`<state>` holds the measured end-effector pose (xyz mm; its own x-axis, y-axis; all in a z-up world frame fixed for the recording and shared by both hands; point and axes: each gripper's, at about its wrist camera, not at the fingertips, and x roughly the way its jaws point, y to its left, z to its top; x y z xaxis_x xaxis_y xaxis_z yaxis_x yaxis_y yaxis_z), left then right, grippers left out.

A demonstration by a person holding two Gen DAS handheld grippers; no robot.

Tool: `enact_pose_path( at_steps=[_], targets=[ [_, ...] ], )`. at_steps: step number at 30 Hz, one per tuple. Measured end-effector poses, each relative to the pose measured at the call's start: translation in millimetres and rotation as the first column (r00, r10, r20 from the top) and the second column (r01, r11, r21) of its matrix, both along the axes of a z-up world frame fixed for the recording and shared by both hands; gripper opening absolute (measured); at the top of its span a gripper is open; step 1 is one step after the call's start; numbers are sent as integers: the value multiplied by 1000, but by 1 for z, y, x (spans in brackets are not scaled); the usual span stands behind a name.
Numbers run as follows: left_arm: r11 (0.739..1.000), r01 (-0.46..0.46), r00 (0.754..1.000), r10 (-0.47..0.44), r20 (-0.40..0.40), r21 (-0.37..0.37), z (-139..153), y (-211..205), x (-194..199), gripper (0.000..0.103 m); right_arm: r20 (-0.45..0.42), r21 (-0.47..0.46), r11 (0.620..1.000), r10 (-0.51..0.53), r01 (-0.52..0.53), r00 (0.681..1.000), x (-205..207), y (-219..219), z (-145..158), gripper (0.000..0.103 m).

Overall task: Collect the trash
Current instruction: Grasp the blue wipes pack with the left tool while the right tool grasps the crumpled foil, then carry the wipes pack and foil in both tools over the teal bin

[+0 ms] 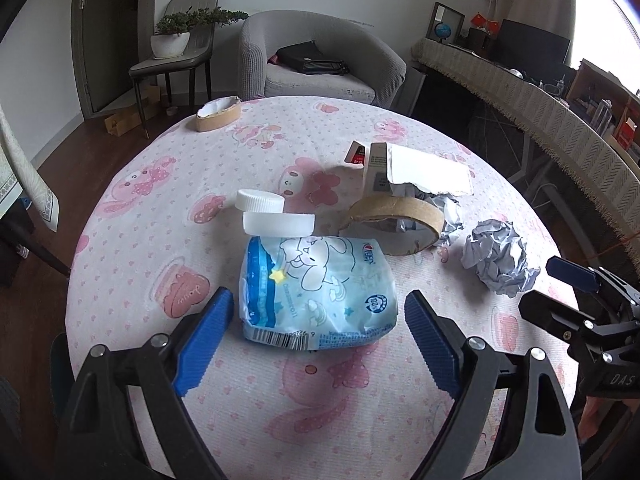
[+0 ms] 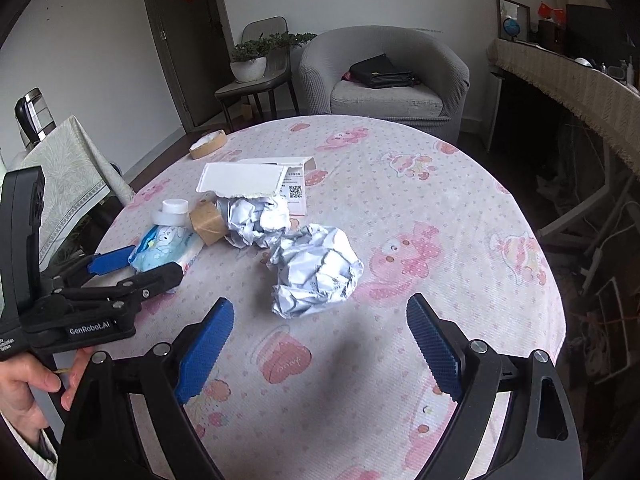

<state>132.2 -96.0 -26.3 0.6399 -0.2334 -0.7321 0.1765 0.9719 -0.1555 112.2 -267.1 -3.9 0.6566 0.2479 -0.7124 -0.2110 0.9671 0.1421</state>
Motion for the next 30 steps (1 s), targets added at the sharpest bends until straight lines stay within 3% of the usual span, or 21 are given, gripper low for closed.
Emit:
enact_pose_path(
  at_steps=[3, 8, 19, 23, 30],
  targets=[
    [1000, -4, 1000, 4, 6, 9, 0, 1, 1, 83, 3, -6, 1000, 5, -5, 1000, 8, 3, 1, 89],
    [1000, 11, 1000, -10, 9, -11, 1, 7, -1, 74, -25, 26, 1000, 15, -15, 1000, 23, 2, -7, 80],
    [995, 85, 996, -84, 29, -43, 10, 23, -11, 68, -51, -31, 1000, -5, 4, 999, 36, 17, -15, 54],
    [993, 111, 992, -108, 58, -42, 16, 30, -17, 68, -31, -80, 996, -29, 26, 999, 34, 24, -10, 53],
    [992, 110, 990, -104, 92, -68, 27, 54, -26, 68, 24, -44, 997, -62, 63, 998, 29, 26, 18, 53]
  ],
)
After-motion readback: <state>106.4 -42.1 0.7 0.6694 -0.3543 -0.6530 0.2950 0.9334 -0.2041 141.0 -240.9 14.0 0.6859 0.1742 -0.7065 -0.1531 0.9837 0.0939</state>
